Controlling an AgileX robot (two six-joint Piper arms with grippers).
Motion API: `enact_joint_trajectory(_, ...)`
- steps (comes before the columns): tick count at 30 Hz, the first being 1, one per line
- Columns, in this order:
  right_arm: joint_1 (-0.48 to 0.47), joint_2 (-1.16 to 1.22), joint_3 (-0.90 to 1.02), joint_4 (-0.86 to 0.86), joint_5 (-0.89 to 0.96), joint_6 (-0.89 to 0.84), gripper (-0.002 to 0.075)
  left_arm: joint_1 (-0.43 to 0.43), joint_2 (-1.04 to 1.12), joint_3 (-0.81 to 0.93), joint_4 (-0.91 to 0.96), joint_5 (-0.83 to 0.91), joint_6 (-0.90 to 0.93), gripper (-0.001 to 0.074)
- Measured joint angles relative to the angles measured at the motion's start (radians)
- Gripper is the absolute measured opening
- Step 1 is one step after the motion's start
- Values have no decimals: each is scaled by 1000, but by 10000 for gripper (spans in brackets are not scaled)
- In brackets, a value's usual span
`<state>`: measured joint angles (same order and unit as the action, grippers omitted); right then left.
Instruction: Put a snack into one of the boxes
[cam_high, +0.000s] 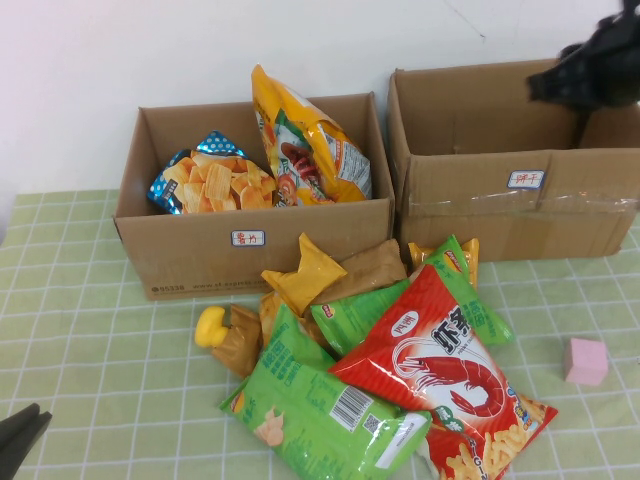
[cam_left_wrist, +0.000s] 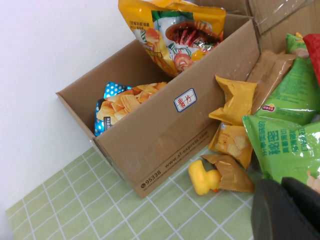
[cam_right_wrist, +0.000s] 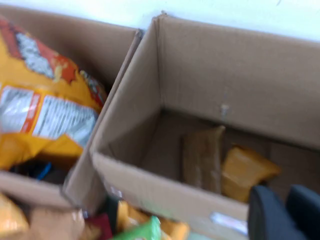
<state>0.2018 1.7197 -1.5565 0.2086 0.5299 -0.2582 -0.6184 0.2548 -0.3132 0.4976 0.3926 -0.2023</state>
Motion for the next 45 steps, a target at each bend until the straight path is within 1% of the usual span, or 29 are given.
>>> enact_joint_trajectory(3,0,-85,0,-57,86,-2,30,0,0,0,0,0,0,-1)
enact_joint_trajectory(6,0,-179,25,-80,147,-4,11,0,0,0,0,0,0,-1)
enact_joint_trajectory(9,0,-310,115,-57,147,-6,5,0,0,0,0,0,0,-1)
enact_joint_trajectory(17,0,-663,483,82,61,-65,-1,0,0,0,0,0,0,-1)
enact_joint_trajectory(25,0,-998,707,118,108,-82,-1,0,0,0,0,0,0,-1)
enact_joint_trajectory(28,0,-1121,755,118,191,-83,-1,0,0,0,0,0,0,-1)
enact_joint_trajectory(33,0,-1279,802,112,442,-83,-2,0,0,0,0,0,0,-1)
enact_joint_trajectory(36,0,-1348,831,92,560,-21,-2,0,0,0,0,0,0,-1)
enact_joint_trajectory(37,0,-1369,845,92,560,-9,-2,0,0,0,0,0,0,-1)
enact_joint_trajectory(39,0,-1420,910,92,474,-37,-2,0,0,0,0,0,0,-1)
enact_joint_trajectory(41,0,-1440,965,91,367,-62,-2,0,0,0,0,0,2,-1)
enact_joint_trajectory(45,0,-1460,1108,87,93,-79,-2,0,0,0,0,0,2,-1)
